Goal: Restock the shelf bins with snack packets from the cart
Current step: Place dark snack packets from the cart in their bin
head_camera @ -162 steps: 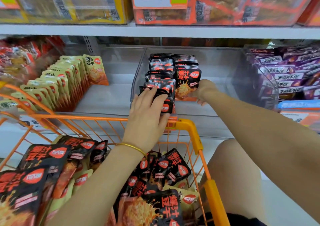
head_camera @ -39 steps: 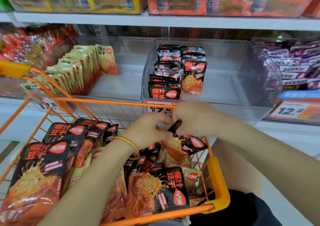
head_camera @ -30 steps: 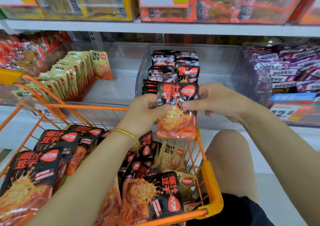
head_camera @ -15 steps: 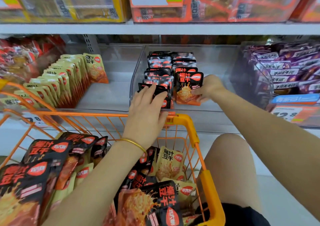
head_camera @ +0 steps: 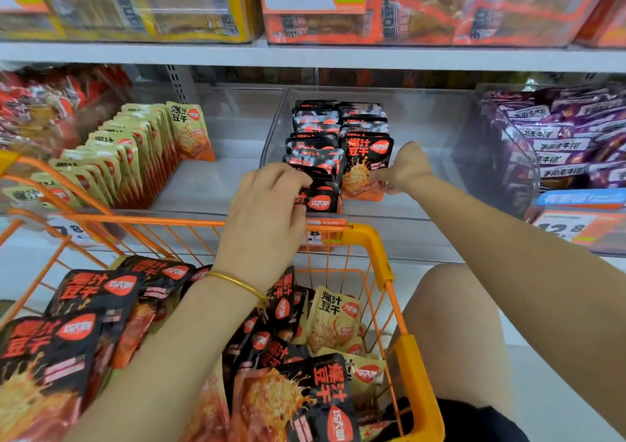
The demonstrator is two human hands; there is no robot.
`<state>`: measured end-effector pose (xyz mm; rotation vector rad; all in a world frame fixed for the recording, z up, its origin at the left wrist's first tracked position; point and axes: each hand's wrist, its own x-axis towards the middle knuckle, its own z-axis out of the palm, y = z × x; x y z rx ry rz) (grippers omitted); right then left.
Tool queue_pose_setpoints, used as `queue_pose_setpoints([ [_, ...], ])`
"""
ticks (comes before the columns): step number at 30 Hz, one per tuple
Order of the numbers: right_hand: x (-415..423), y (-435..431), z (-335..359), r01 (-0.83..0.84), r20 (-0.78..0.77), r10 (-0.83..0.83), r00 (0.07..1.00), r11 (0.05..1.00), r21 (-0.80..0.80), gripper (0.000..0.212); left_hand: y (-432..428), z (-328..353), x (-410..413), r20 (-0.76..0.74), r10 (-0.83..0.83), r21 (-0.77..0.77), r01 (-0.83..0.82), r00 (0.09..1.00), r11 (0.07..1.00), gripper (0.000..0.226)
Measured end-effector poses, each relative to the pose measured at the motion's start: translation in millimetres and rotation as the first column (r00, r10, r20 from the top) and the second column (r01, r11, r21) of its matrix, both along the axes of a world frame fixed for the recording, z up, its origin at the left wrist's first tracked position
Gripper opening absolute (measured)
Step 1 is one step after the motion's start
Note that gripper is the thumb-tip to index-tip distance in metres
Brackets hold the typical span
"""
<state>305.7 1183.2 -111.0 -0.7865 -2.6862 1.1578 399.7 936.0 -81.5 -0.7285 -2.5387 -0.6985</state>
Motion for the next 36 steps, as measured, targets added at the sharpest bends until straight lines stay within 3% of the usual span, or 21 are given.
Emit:
queue_pose_setpoints([
  [3,28.6,-12.1,26.4,0.016,-0.190,0.018,0.982,0.984,0.177,0.041,-19.3,11.7,6.5,0.104,0.011,0.076,-0.019,0.995,0.997,0.026],
  [6,83.1,-52.6,53.8,-0.221,-0.397,0.244,0.885,0.970,0.104,0.026,-37.4,9.7,10.7,0.313,0.034,0.049,-0.052,0.949,0.997,0.030],
  [9,129.3,-102.5,56.9,-0.640,-0.149,0.635,0.758,0.768,0.023,0.005,-46.6,-4.5,11.1,0.405,0.084,-0.002,-0.091,0.911,0.996,0.031],
  [11,133.7,-126.1,41.5,-0.808,0.151,0.795,0.588,0.583,0.082,0.016,-47.9,-12.7,12.5,0.414,0.118,-0.044,-0.110,0.902,0.993,0.028],
  [13,127.1,-140.5,17.7,-0.916,0.402,0.824,0.399,0.379,0.134,0.036,-48.6,-18.8,14.3,0.427,0.155,-0.101,-0.123,0.891,0.987,0.027],
  [15,118.5,-147.8,-7.9,-0.944,0.536,0.789,0.301,0.324,0.053,0.051,-50.2,-22.3,15.0,0.440,0.168,-0.124,-0.126,0.882,0.984,0.028],
  [17,113.2,-150.5,-22.6,-0.916,0.532,0.784,0.320,0.399,-0.036,0.053,-51.5,-24.0,14.7,0.449,0.169,-0.123,-0.126,0.878,0.984,0.029],
  [20,111.3,-148.3,-19.4,-0.841,0.407,0.802,0.438,0.525,-0.129,0.046,-52.8,-27.2,13.0,0.459,0.164,-0.137,-0.113,0.873,0.984,0.027],
  [23,119.1,-141.6,-9.9,-0.821,0.350,0.814,0.463,0.543,-0.175,0.042,-52.3,-29.8,12.6,0.475,0.155,-0.141,-0.099,0.866,0.985,0.025],
  [27,131.1,-132.7,1.3,-0.763,0.076,0.772,0.632,0.636,-0.114,0.015,-51.3,-24.0,11.3,0.568,0.082,-0.070,-0.051,0.819,0.996,0.027],
  [29,135.8,-125.3,10.2,-0.753,-0.038,0.752,0.658,0.658,0.005,0.006,-49.8,-18.7,12.0,0.623,0.000,0.015,-0.012,0.782,1.000,0.029],
  [31,139.0,-115.9,22.1,-0.762,-0.136,0.760,0.635,0.646,0.053,0.014,-47.7,-12.8,15.4,0.657,-0.088,0.130,0.003,0.749,0.992,0.034],
  [34,141.3,-99.8,44.0,-0.772,-0.290,0.747,0.599,0.635,0.041,0.031,-43.8,-6.5,20.5,0.662,-0.252,0.333,0.024,0.706,0.943,0.035],
  [36,140.4,-91.3,51.1,-0.752,-0.367,0.691,0.623,0.658,-0.040,0.033,-39.0,-2.1,25.4,0.656,-0.350,0.454,0.021,0.669,0.891,0.022],
])
